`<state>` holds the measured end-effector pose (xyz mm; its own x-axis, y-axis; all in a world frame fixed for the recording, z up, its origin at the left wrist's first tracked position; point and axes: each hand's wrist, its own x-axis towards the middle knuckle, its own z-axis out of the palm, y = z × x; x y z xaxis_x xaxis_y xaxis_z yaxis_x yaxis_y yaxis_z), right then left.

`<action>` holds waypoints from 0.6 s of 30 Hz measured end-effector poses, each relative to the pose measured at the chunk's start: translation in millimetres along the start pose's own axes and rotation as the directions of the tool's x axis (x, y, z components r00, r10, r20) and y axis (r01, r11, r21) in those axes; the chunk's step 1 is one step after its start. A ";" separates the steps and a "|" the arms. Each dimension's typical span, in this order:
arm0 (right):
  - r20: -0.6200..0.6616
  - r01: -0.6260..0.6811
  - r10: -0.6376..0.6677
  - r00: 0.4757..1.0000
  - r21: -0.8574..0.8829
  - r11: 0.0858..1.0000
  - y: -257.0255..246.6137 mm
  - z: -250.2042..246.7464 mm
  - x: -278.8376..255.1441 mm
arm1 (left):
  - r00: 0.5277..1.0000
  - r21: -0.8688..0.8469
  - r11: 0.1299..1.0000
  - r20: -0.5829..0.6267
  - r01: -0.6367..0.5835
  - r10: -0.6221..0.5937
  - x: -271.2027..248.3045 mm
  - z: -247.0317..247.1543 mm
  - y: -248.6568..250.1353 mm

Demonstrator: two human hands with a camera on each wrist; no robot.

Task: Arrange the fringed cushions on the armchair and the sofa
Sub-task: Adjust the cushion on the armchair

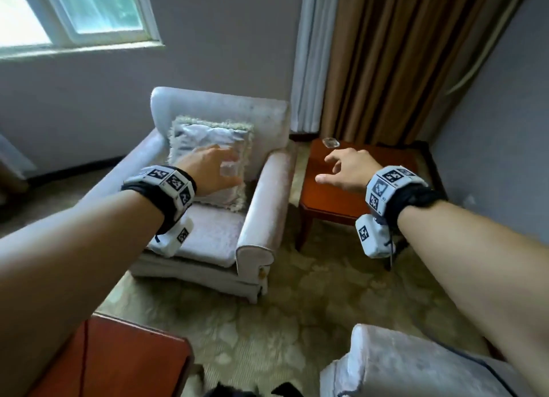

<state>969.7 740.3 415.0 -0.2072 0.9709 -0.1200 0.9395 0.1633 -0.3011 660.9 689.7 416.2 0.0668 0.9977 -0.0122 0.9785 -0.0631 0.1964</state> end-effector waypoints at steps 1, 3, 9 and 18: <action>0.017 0.044 -0.044 0.999 -0.021 0.999 -18.5 4.9 15.8 | 0.999 -0.013 0.999 -0.016 0.042 -0.042 -1.2 -2.9 -20.7; 0.026 0.116 -0.115 0.993 -0.054 0.992 -50.5 13.2 43.5 | 0.993 -0.025 0.994 -0.032 0.109 -0.109 -0.8 -8.4 -55.2; 0.019 0.245 -0.244 0.969 -0.054 0.968 -146.8 32.8 124.4 | 0.968 -0.014 0.970 -0.070 0.242 -0.242 29.7 -22.9 -159.3; 0.063 0.240 -0.237 0.970 -0.057 0.969 -190.8 45.6 222.5 | 0.971 0.022 0.971 -0.010 0.240 -0.240 108.7 -23.6 -225.9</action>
<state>731.9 917.2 402.6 -0.4403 0.8917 -0.1047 0.8763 0.4014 -0.2662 442.6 813.0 393.6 -0.1719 0.9839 -0.0487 0.9700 0.1777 0.1658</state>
